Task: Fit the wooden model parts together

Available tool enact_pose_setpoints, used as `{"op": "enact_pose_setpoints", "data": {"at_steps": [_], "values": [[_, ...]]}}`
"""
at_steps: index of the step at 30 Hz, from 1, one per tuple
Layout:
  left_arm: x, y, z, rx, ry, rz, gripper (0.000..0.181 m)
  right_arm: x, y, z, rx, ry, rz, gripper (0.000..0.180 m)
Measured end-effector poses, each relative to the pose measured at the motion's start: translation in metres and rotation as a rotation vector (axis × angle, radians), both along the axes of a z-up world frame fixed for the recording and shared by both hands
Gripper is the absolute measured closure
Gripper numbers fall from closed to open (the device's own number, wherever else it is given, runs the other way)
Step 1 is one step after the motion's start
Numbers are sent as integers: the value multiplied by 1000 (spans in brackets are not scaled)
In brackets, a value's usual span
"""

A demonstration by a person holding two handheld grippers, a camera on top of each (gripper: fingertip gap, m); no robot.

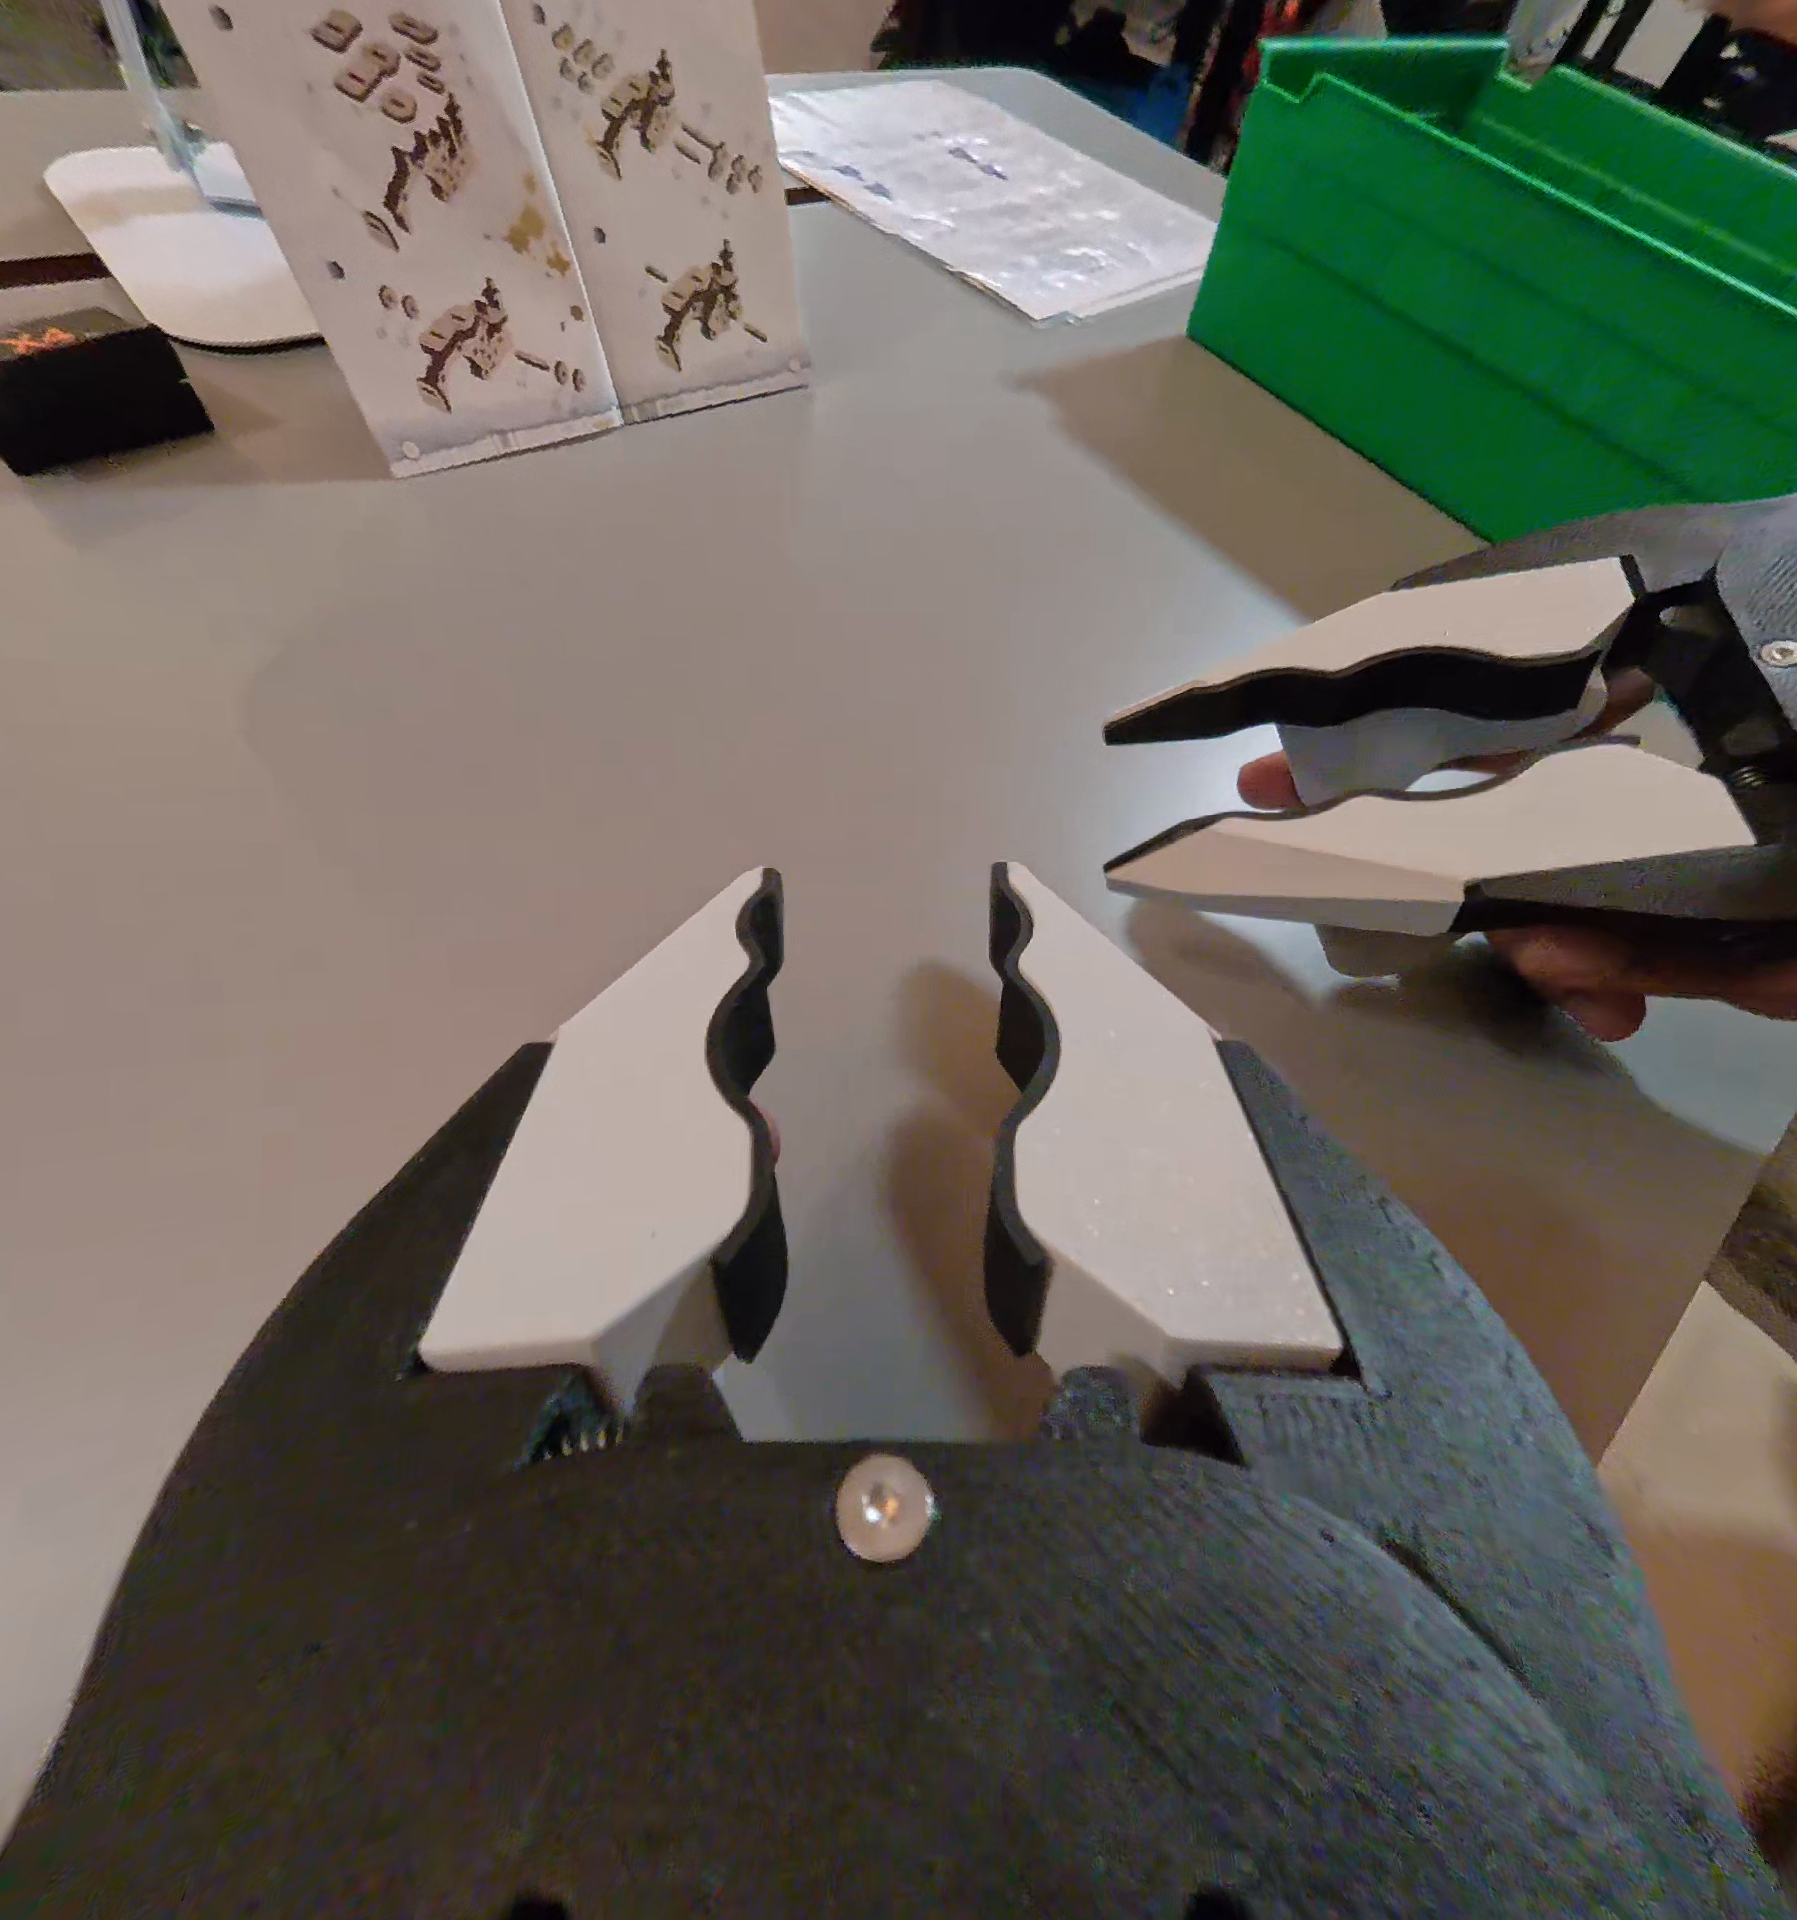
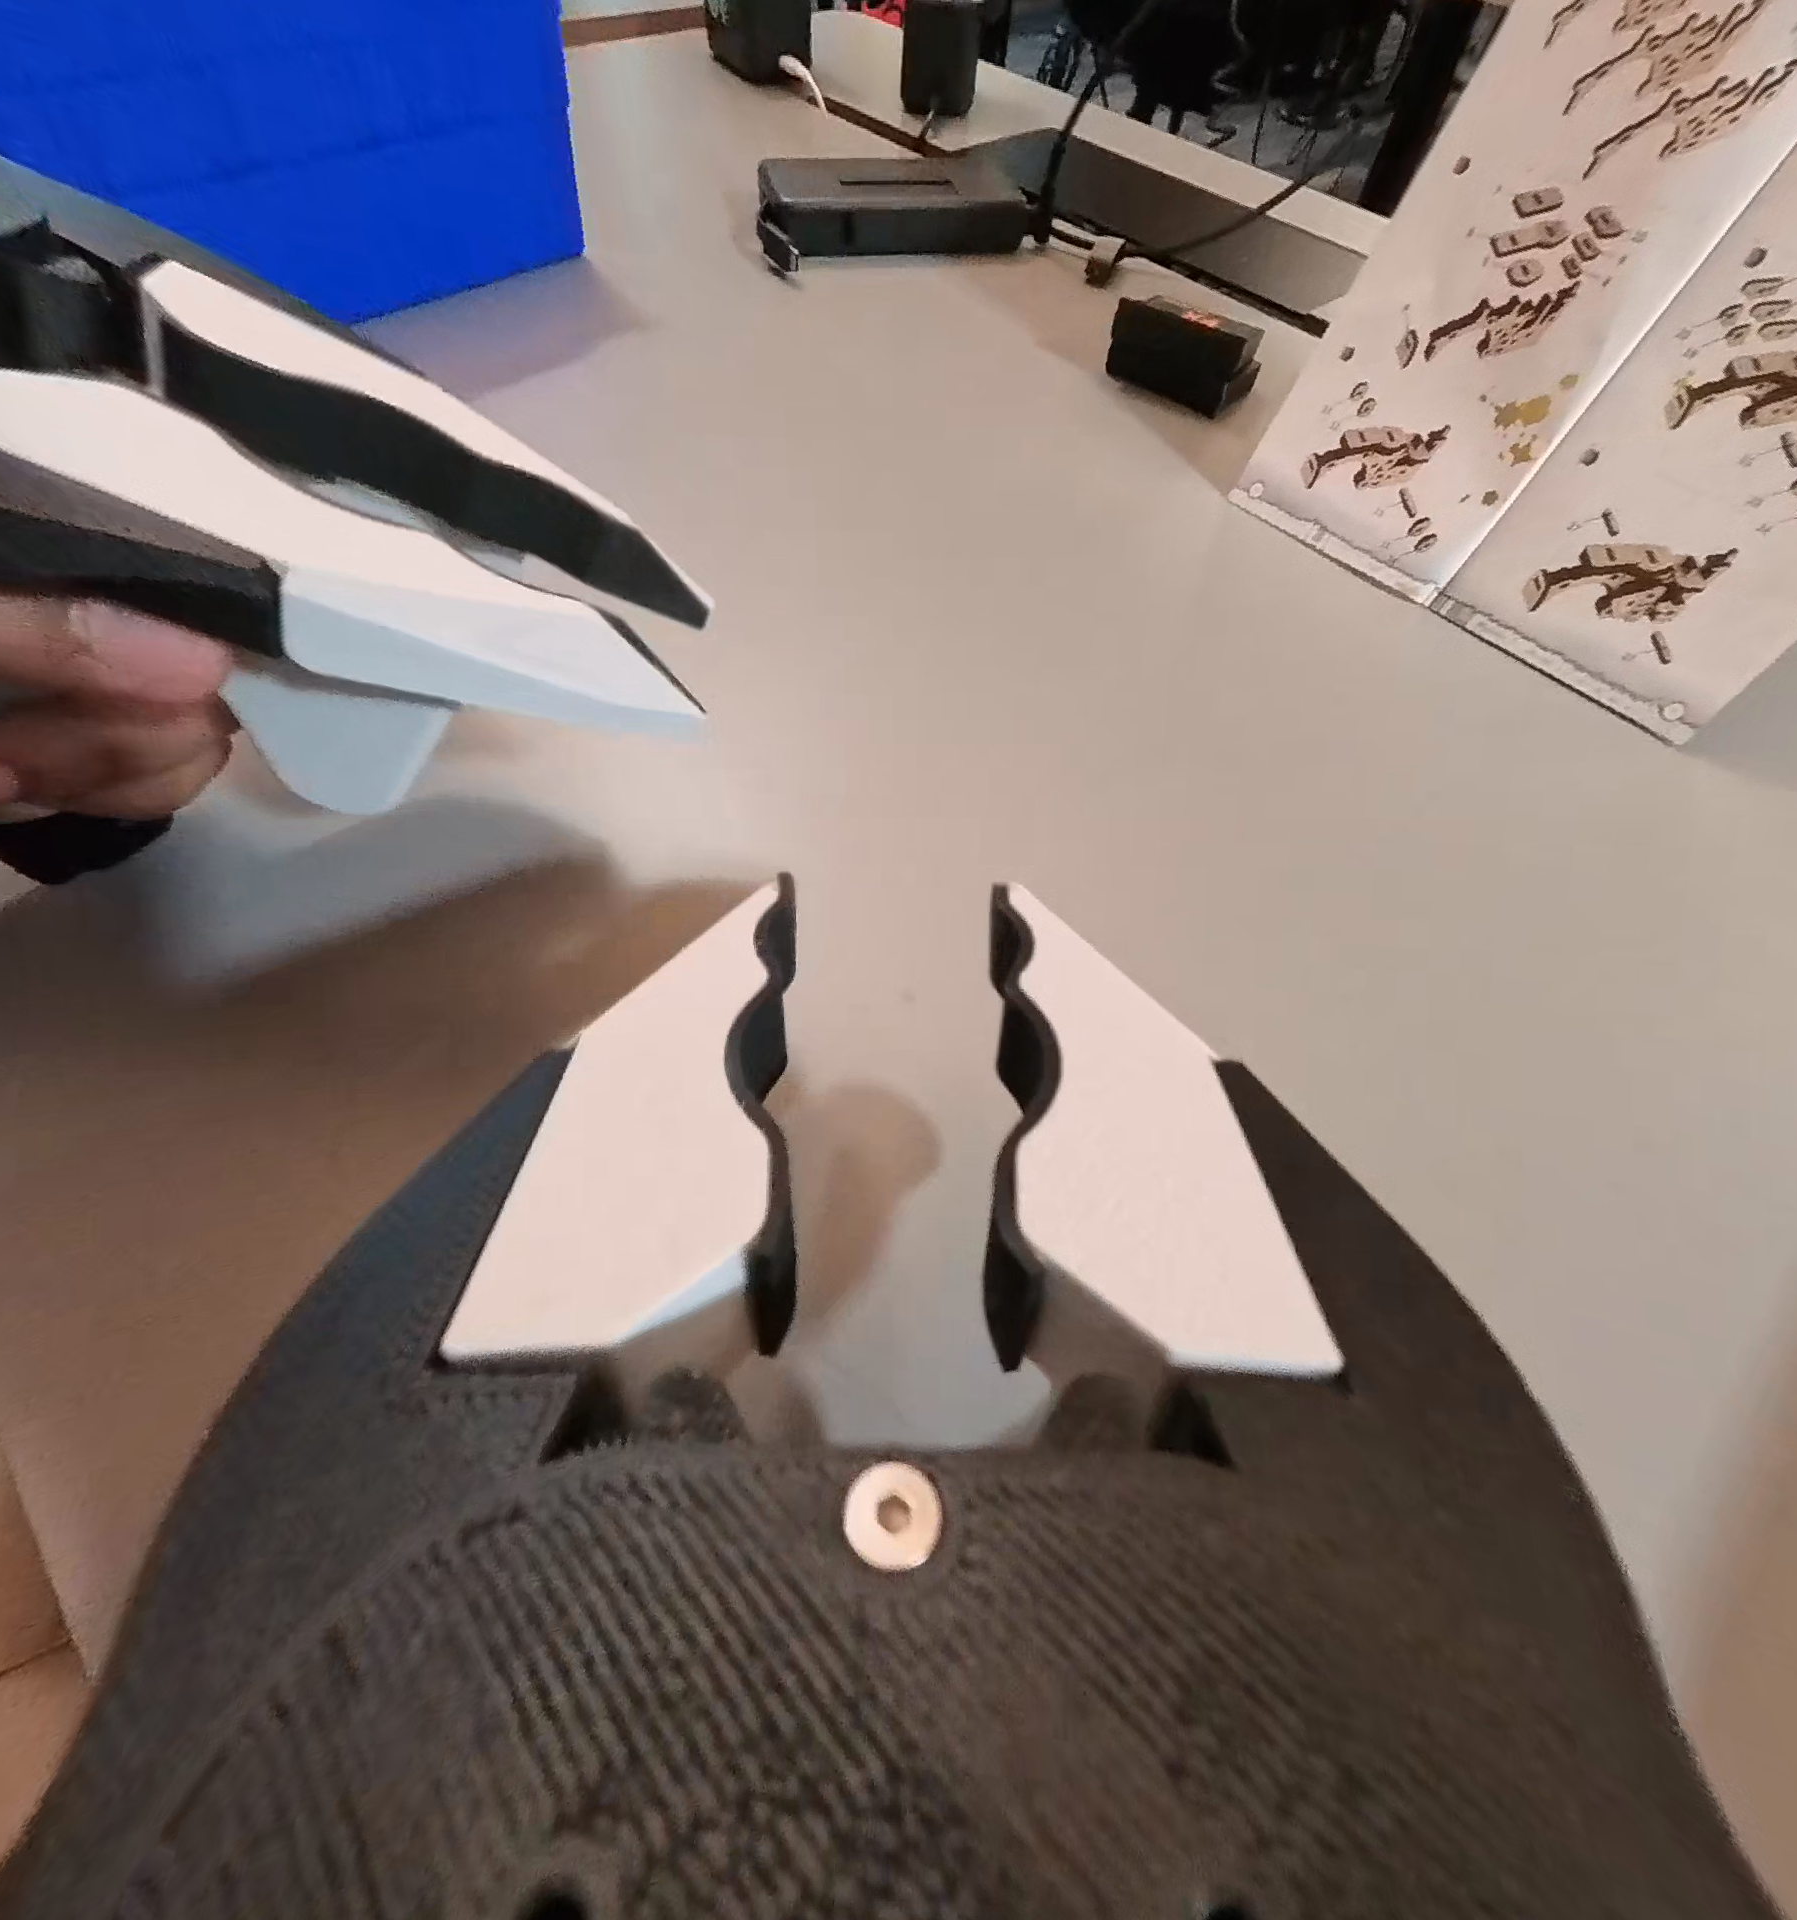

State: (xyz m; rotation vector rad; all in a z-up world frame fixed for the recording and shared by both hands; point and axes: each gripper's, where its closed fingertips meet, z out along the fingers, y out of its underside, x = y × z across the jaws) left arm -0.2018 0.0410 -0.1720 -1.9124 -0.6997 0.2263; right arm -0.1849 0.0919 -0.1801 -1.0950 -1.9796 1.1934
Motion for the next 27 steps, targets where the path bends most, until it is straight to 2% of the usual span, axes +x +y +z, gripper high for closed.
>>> {"op": "enact_pose_setpoints", "data": {"at_steps": [4,7,9,12,14,16,18,19,20,22,27], "values": [[-4,-5,14,15,19,29,129,0,-1,1,-14,1,-1,142],[-21,-29,53,67,54,104,126,0,1,4,-65,-7,-4,142],[-42,-68,103,127,137,199,126,0,2,5,-101,-19,-4,142],[-79,-157,182,199,292,388,135,1,3,5,-128,-33,-2,141],[-111,-220,201,165,343,518,137,0,5,2,-122,-50,-16,141],[-157,-278,168,-31,259,609,128,-1,5,-1,-104,-63,-21,141],[-200,-336,111,-306,172,645,134,-1,4,-3,-83,-67,-23,141],[-212,-357,82,-433,128,605,137,-1,4,-4,-73,-69,-23,141],[-217,-369,58,-527,79,526,141,-1,3,-5,-62,-71,-25,141],[-215,-379,23,-622,-40,403,137,-3,3,-10,-26,-83,-35,141],[-237,-388,-2,-717,-43,393,132,-6,1,-23,115,-99,-47,143]]}}
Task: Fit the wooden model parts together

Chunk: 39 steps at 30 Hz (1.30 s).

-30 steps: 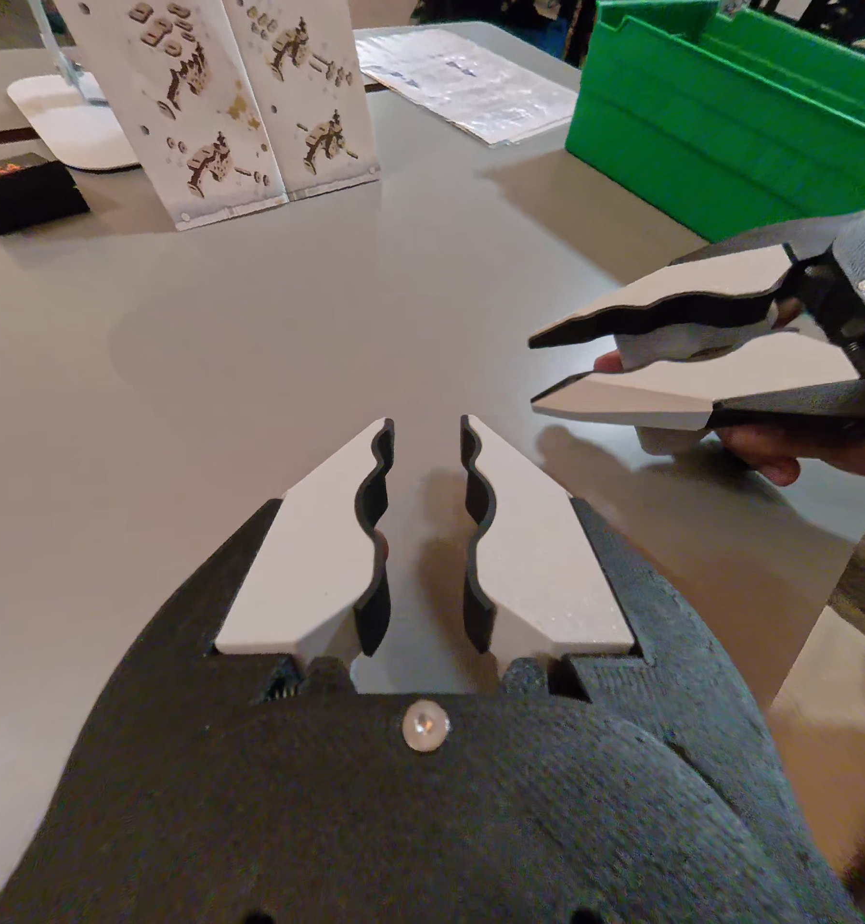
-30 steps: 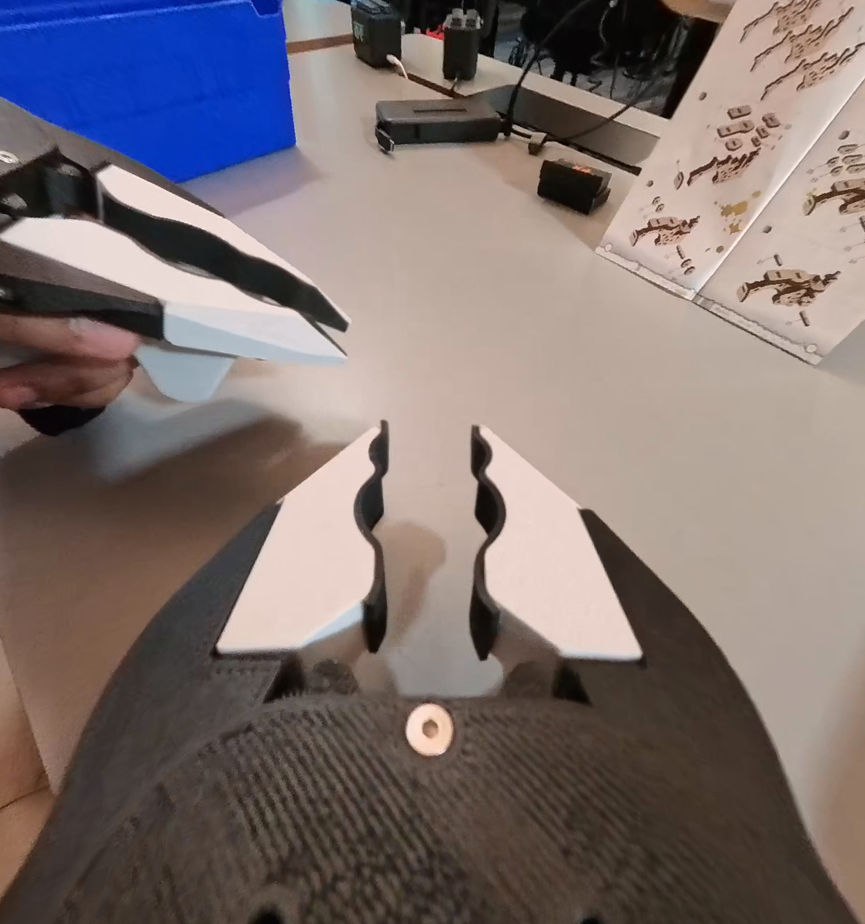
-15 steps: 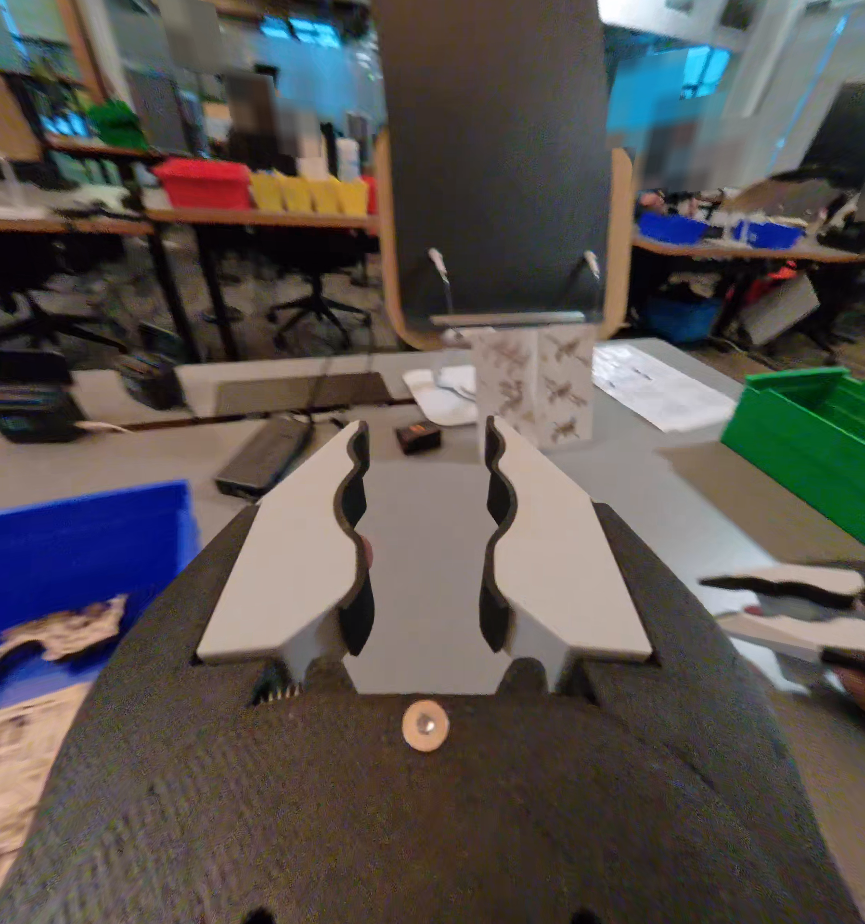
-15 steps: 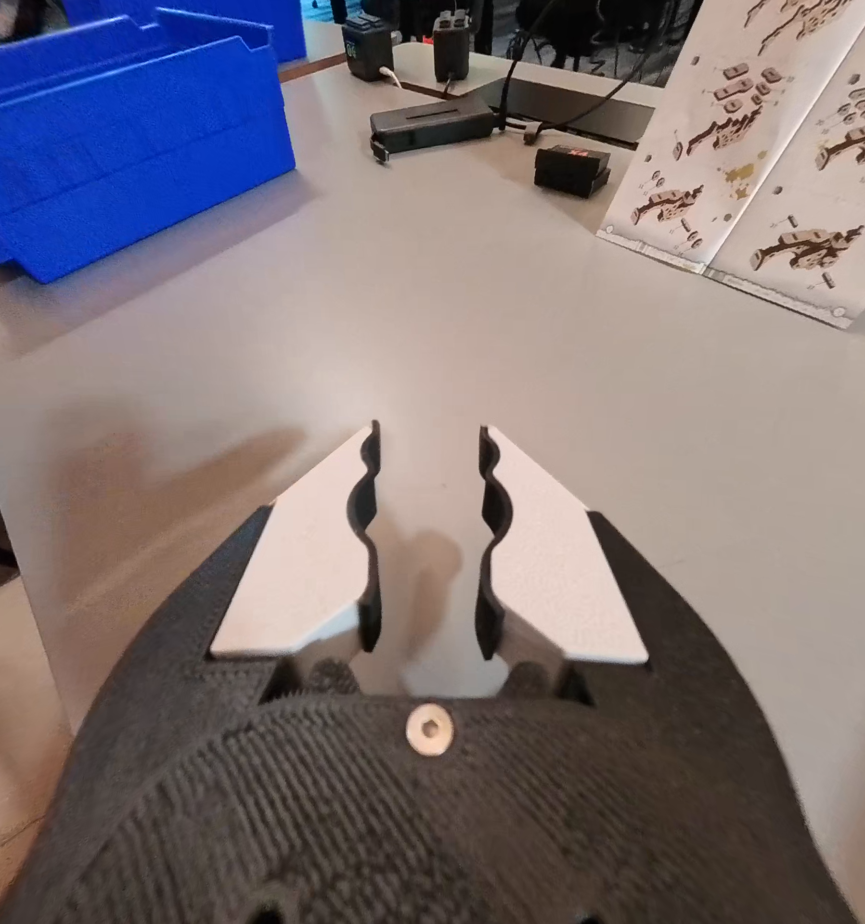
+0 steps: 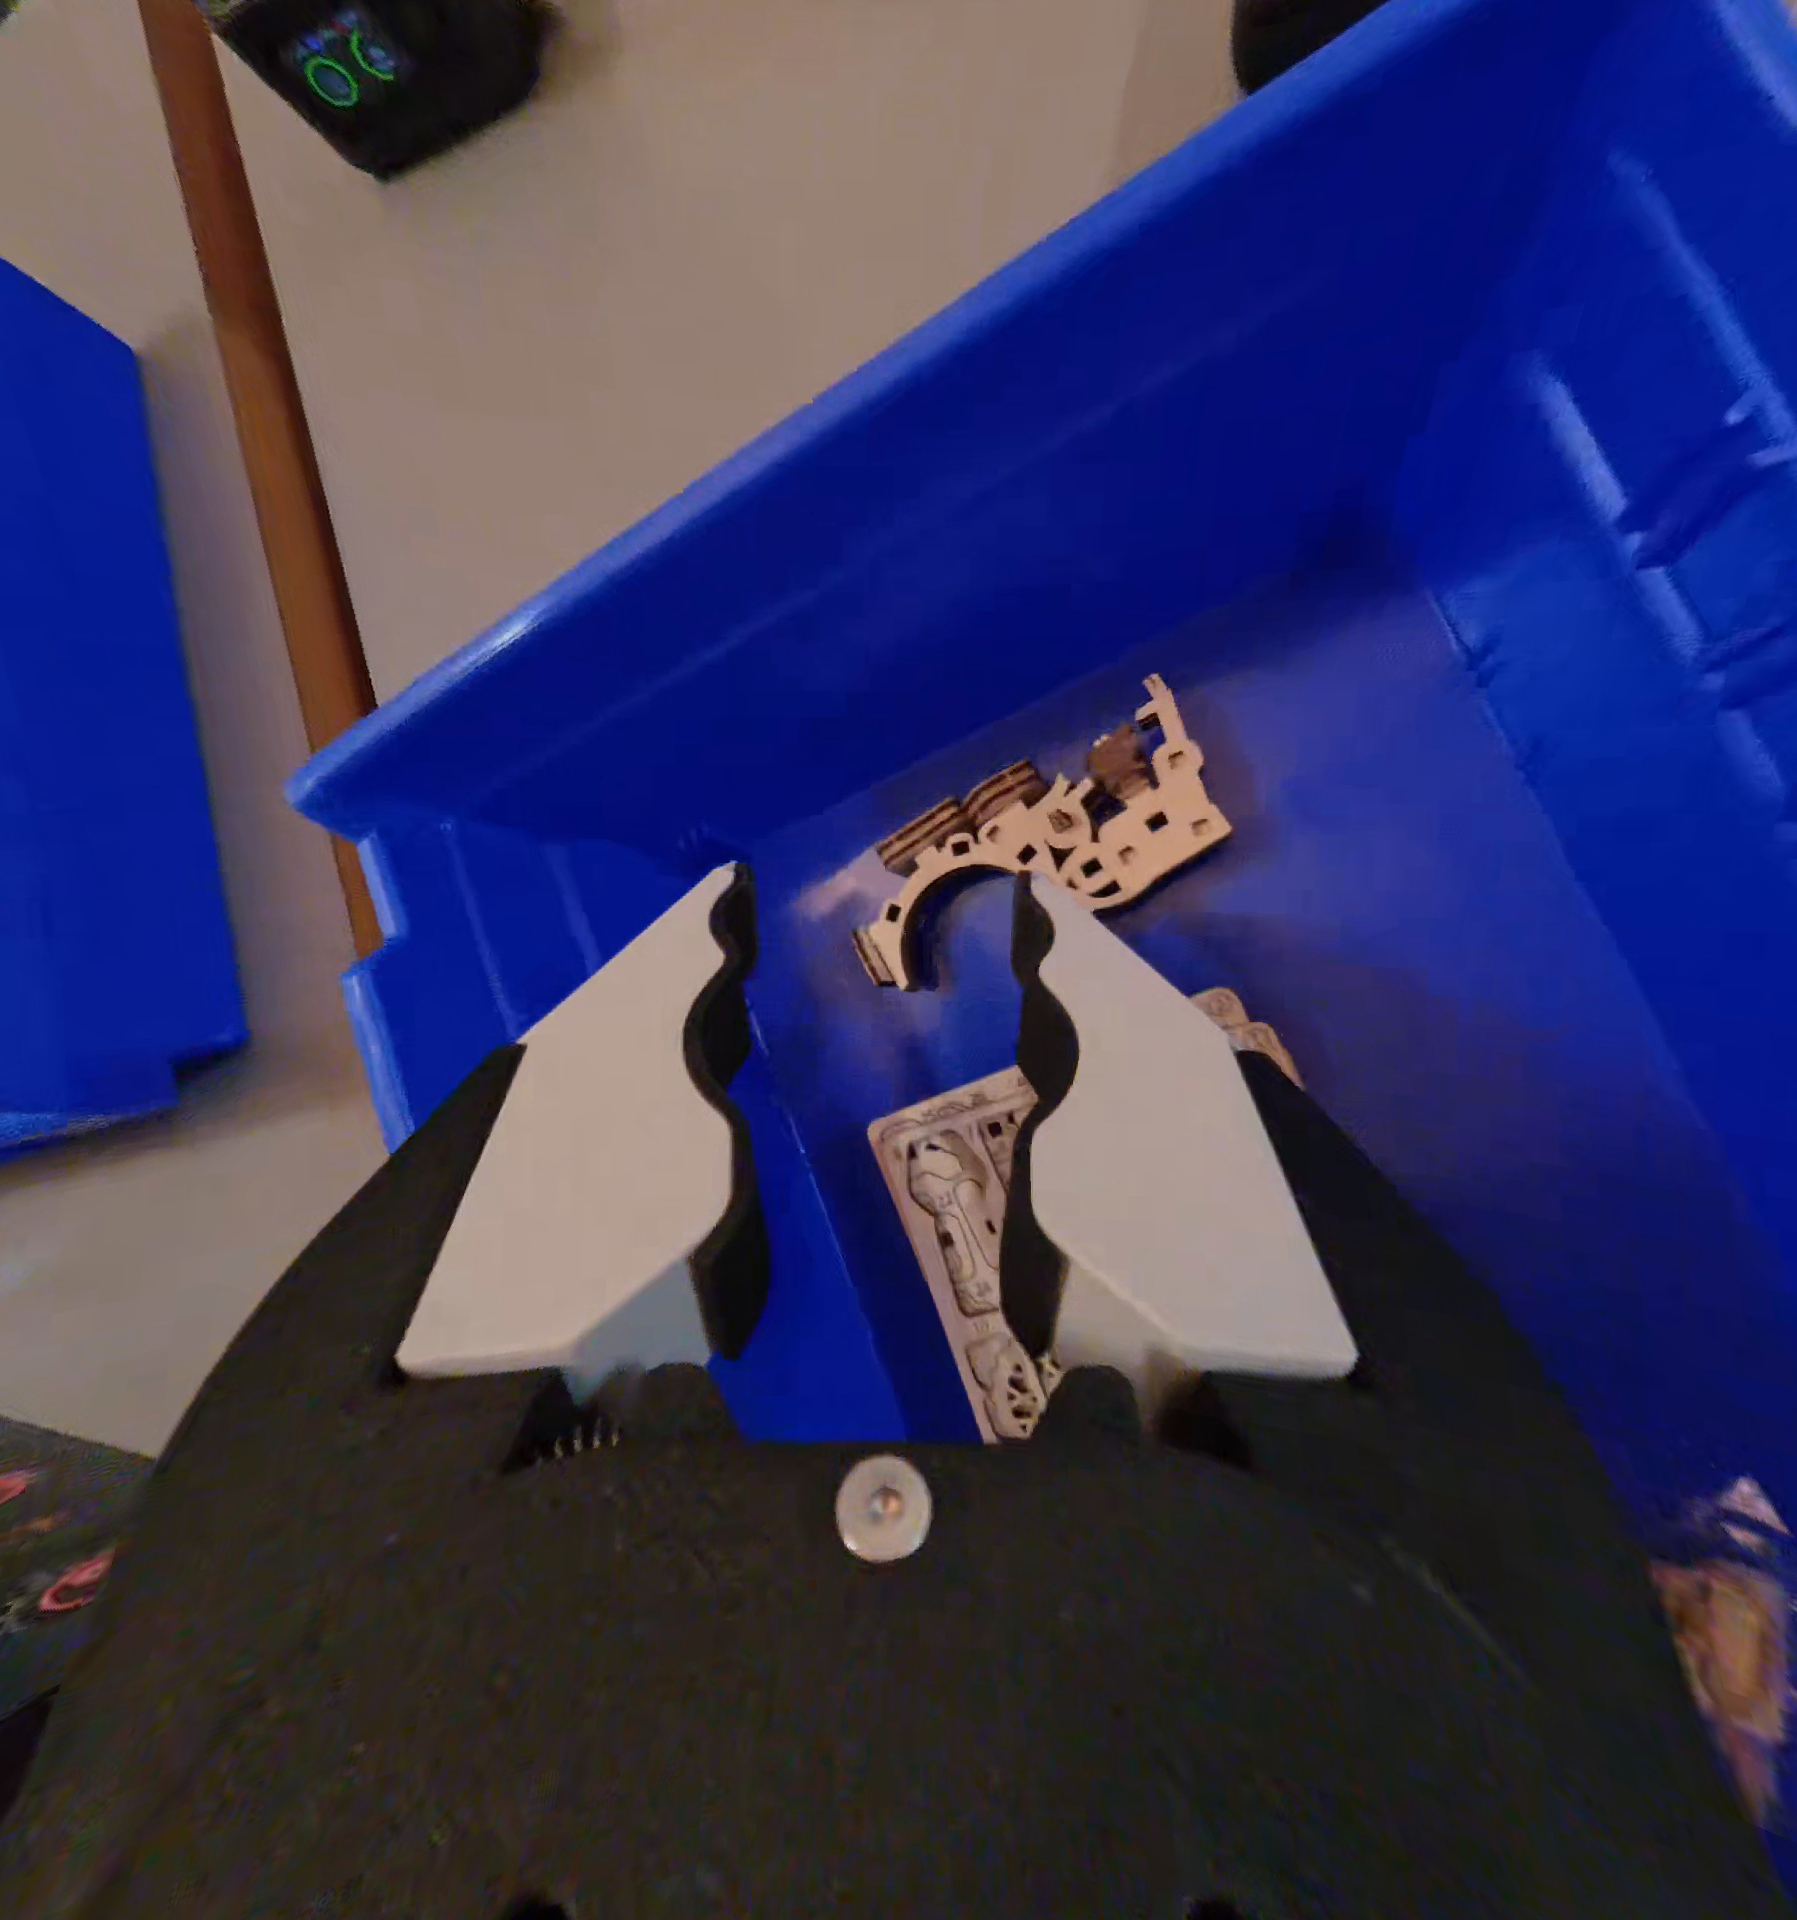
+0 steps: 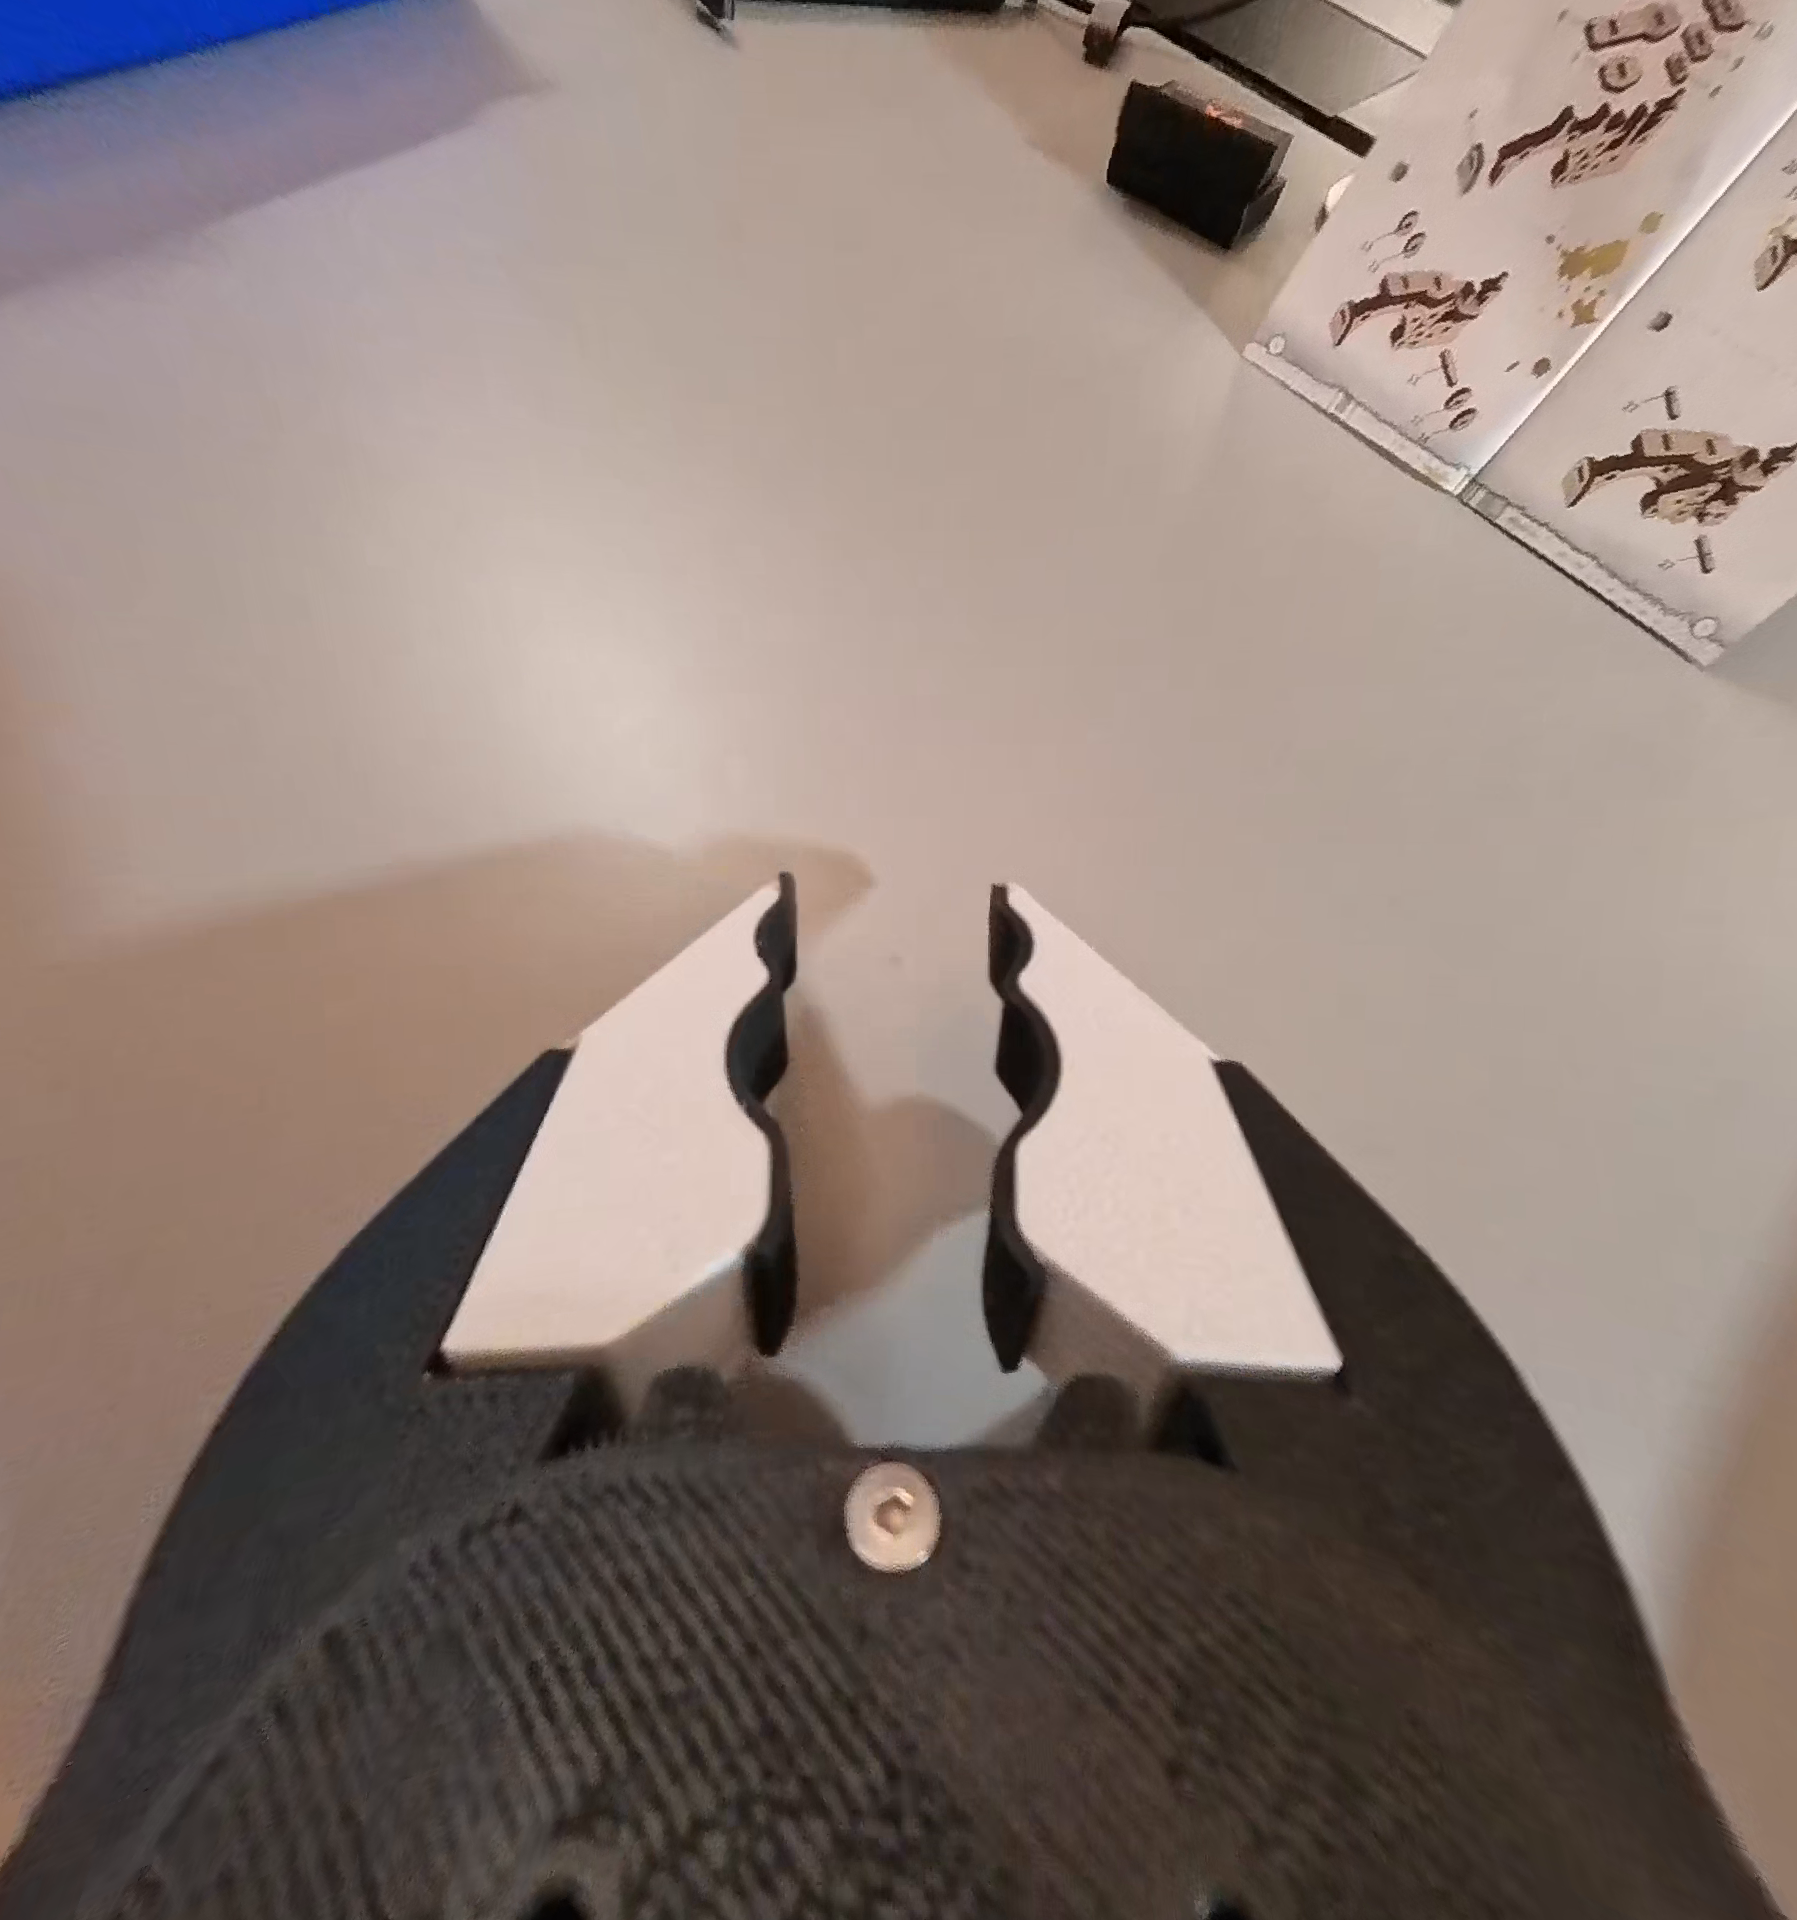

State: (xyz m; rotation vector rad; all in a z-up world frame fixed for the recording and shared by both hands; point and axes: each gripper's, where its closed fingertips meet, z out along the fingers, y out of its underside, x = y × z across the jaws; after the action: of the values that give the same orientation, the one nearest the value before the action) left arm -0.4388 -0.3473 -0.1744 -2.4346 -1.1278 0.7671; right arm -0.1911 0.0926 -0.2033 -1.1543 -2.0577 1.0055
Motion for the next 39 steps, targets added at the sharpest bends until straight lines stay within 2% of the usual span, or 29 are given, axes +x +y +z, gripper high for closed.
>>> {"op": "enact_pose_setpoints", "data": {"at_steps": [4,9,14,19,27,31,34,39], "values": [[-12,-16,-24,-83,-48,-1,133,-1,-2,-5,78,2,2,146],[-14,-19,-38,-170,-92,-20,136,-4,1,-4,77,8,-21,151],[-13,-16,-44,-159,-80,14,155,-5,3,-4,75,6,-34,153],[-4,-12,-34,-182,-23,-4,166,-4,2,-2,61,17,-25,157],[12,-9,14,-161,156,19,169,-4,5,7,-35,30,-34,159],[20,-10,15,-177,159,13,168,-4,6,9,-70,23,-36,159],[30,-12,1,-177,79,12,169,-4,6,9,-68,24,-34,159],[37,-20,-5,-202,77,16,169,-4,7,9,-54,31,-42,158]]}}
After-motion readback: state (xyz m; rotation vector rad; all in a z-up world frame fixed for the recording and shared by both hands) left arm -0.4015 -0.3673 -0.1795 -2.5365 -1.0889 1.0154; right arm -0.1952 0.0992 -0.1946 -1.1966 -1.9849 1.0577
